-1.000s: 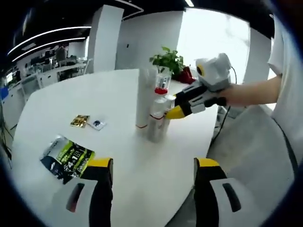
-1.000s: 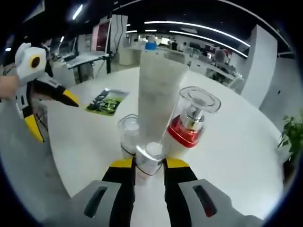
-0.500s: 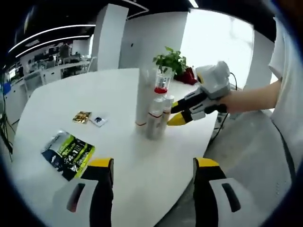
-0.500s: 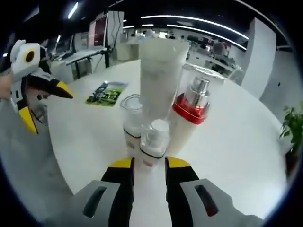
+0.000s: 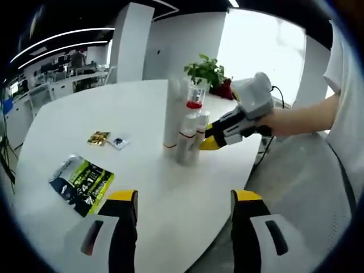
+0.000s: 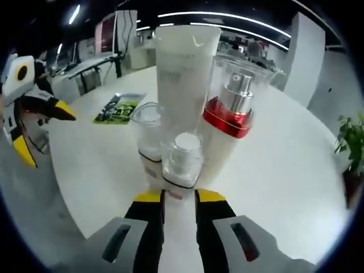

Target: Arrange the skincare products in the storage area until every visible bottle or jar stands upright without overlapping.

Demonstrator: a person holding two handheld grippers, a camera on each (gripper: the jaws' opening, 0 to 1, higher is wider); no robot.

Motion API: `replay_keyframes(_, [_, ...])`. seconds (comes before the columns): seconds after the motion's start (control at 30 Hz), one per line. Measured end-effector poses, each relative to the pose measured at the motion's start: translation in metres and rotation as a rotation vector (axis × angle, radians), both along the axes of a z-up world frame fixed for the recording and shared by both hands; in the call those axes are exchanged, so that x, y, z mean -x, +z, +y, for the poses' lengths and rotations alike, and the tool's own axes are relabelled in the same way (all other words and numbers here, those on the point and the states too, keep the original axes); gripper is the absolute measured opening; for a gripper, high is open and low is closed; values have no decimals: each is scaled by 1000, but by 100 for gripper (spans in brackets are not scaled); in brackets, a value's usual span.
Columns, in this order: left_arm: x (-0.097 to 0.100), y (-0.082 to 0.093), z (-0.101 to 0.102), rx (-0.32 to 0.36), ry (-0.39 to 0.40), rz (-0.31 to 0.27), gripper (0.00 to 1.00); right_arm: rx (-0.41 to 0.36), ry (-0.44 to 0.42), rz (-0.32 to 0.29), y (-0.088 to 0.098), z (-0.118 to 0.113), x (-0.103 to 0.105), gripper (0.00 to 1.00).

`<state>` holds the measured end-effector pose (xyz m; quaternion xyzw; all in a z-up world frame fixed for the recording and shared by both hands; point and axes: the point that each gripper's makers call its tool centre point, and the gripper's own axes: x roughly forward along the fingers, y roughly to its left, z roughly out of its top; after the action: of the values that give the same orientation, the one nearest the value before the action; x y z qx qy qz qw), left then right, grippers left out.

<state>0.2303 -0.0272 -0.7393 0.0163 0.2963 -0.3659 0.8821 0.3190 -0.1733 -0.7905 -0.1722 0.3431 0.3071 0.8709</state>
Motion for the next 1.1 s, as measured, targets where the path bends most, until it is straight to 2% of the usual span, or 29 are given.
replay_keyframes(0.57, [0,-3,2,-5,1,8,57,-8,-82,14,-2,-1,-1,19])
replay_keyframes(0.67, [0,-3,3,-6,3,9,57,-6,-119,0,-1,-4,-4,19])
replay_keyframes(0.8, [0,-4,3,-8,2,9,56,-41,-191,6,-2,-7,-5,19])
replay_keyframes(1.1, [0,-5,3,-7,-2,9,56,-45,-243,5,-2,-5,-2,19])
